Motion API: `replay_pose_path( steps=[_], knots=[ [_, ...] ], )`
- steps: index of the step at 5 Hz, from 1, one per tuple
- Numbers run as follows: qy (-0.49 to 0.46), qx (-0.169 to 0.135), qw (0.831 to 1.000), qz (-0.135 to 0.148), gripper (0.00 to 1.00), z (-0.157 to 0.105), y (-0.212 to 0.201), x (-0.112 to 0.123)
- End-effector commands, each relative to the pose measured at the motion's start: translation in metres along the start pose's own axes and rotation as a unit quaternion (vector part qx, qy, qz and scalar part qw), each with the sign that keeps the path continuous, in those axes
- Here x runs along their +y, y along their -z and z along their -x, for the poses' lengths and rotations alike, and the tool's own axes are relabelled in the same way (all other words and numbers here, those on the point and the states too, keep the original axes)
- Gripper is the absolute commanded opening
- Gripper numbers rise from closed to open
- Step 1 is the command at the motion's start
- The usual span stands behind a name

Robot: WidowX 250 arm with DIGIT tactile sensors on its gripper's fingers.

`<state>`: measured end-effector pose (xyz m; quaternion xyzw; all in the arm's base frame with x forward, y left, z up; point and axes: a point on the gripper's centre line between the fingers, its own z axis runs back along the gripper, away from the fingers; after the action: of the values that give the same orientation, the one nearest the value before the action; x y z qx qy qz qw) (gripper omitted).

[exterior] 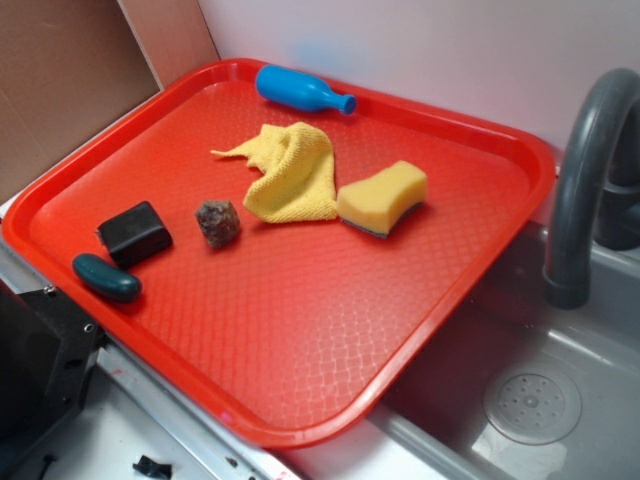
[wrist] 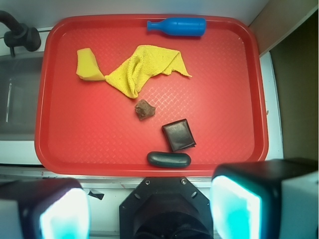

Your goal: Grab the green sponge.

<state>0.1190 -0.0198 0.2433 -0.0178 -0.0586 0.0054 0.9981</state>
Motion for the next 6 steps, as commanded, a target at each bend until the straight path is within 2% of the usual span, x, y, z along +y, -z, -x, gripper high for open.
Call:
replay_pose_path(
  steps=[1,2,3,4,5,6],
  knots=[
    [0.0,0.0,1.0,0.0,1.0,0.0,0.0,0.0],
    [-0.048,-0.059,0.997,0.015,1.0,-0.027,0.02,-0.016],
    [-0.045,-0.075,0.996,0.035,1.0,-0.049,0.036,-0.03],
    [-0.029,-0.119,0.992,0.027,1.0,-0.08,0.064,-0.056],
    [-0.026,-0.117,0.992,0.036,1.0,-0.113,0.09,-0.076],
    [-0.023,-0.1,0.993,0.053,1.0,-0.135,0.117,-0.094]
  ],
)
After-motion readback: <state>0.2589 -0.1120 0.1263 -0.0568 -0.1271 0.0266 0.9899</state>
